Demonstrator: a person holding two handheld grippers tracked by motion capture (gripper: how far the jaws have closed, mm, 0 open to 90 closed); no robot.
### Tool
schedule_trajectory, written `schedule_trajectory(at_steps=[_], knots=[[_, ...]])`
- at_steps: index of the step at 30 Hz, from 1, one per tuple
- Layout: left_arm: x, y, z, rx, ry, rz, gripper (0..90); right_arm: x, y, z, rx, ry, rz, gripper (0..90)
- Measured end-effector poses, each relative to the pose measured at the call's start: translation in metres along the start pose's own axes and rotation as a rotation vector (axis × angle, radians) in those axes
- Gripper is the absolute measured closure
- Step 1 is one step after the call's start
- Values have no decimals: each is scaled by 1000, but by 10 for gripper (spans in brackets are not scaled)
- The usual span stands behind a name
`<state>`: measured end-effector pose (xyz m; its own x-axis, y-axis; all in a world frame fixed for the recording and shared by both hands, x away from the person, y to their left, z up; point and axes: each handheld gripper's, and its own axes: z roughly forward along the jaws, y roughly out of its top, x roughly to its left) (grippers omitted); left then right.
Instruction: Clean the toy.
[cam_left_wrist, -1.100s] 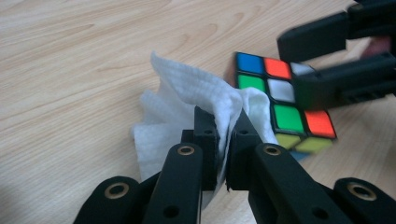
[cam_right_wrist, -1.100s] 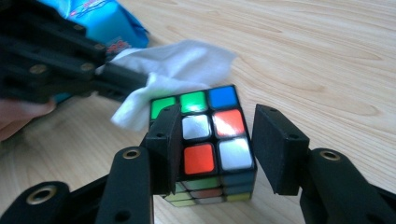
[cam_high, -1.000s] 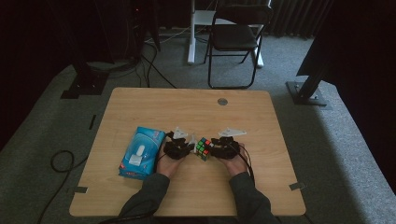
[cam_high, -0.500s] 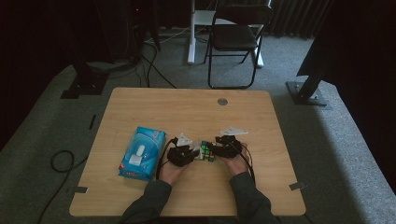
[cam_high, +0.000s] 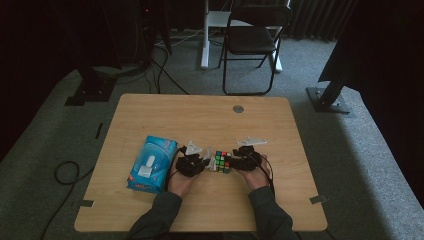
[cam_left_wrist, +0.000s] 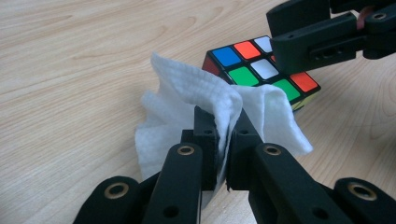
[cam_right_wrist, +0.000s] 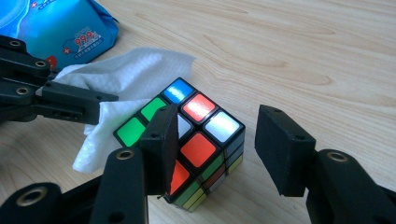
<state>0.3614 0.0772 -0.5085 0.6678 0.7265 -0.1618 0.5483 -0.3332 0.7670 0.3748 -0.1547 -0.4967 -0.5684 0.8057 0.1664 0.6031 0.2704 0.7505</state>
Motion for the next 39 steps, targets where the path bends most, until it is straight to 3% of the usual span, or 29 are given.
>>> schedule_trajectory(at_steps=[3,10,15,21,31,36,39], knots=[[1,0,0,0,1,1,854,0,0,-1,19,0,5,496],[1,0,0,-5,3,-1,854,0,-1,2,1,6,10,541],[5,1,0,-7,8,-9,855,2,0,6,-25,14,-21,563],[6,1,1,-3,4,-15,854,-3,0,11,-43,82,-37,587],[-1,-2,4,1,-17,-23,856,1,3,12,-35,22,0,538],[-3,-2,6,4,-38,-23,856,1,3,11,-36,12,-5,594],[-1,0,4,-4,-26,-16,855,1,3,11,-34,18,-4,614]])
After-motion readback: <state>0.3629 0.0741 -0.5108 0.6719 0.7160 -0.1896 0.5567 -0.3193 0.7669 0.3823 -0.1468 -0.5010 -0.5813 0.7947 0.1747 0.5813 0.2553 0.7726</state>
